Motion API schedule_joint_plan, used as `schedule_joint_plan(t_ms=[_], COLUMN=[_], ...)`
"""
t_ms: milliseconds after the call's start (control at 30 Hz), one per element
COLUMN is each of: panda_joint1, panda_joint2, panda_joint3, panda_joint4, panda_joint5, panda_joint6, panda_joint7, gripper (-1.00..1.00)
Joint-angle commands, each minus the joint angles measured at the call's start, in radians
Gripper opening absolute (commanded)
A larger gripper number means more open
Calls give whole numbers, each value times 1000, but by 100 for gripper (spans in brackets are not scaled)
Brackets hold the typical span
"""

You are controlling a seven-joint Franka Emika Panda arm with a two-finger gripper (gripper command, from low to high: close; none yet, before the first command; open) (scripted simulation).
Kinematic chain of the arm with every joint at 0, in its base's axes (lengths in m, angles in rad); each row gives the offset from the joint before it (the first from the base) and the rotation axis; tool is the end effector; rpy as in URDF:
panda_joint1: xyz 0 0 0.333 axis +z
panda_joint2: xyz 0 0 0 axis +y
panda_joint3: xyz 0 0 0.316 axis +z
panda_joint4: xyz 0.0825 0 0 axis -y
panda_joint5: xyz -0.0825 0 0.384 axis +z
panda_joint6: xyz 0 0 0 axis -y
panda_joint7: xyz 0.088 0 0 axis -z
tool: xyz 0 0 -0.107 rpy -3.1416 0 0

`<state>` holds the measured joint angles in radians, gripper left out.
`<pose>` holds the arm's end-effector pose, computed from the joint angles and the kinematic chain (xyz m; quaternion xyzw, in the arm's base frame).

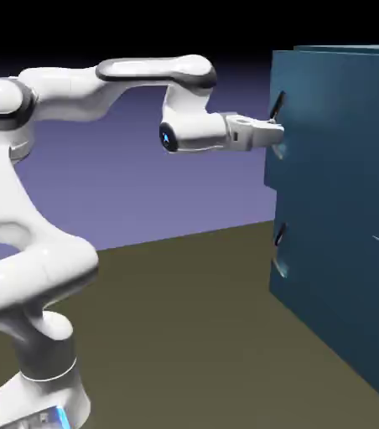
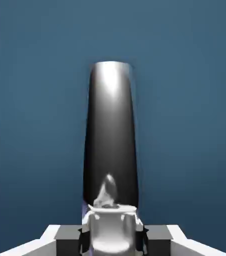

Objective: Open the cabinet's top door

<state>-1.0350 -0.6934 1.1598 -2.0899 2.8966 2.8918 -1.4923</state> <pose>0.4803 0.1449 0.5442 -0.6653 0.2389 -0.6401 0.3009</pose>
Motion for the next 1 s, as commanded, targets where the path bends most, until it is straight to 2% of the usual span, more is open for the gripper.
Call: schedule_joint_plan(t_ms=[0, 733, 967], panda_joint1=[36, 834, 1086], panda_joint2=[12, 139, 11], panda_joint3=[-28, -720, -952], panda_joint4=[-18, -251, -395], panda_joint5=[1, -1, -227], panda_joint6=[-6, -33, -40], panda_joint7=[-20, -401, -277], gripper=[-100, -100, -100])
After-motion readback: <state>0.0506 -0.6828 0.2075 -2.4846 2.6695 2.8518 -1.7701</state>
